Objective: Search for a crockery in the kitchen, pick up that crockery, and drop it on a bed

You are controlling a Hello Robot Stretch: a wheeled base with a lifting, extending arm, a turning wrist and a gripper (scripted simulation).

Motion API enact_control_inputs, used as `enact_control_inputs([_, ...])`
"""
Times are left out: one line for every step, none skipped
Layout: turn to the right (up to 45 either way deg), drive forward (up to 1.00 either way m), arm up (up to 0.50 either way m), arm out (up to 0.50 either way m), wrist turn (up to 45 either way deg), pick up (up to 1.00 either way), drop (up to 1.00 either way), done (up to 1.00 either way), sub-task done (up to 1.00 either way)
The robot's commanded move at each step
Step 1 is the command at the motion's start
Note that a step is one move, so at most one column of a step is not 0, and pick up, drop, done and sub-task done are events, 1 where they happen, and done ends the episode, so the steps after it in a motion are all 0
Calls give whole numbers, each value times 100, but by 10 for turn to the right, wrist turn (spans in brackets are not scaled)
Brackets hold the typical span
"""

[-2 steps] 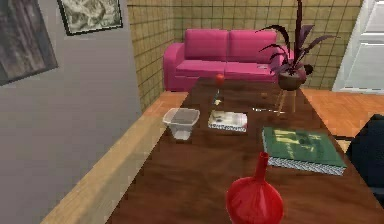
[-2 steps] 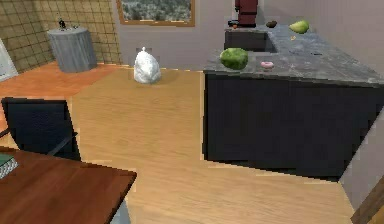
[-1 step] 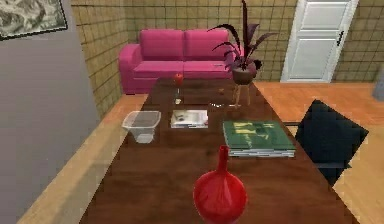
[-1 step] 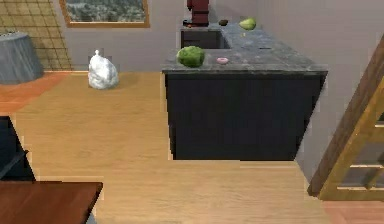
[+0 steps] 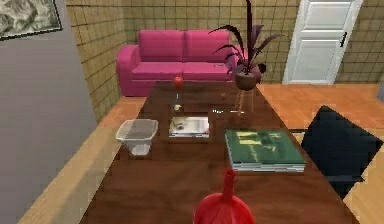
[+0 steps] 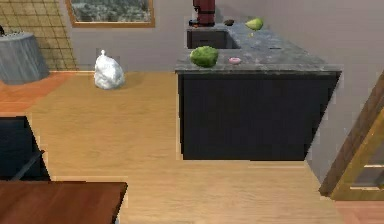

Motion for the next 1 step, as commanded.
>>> enact_control_inputs([-450,0,0,0,0,0,0,0,0])
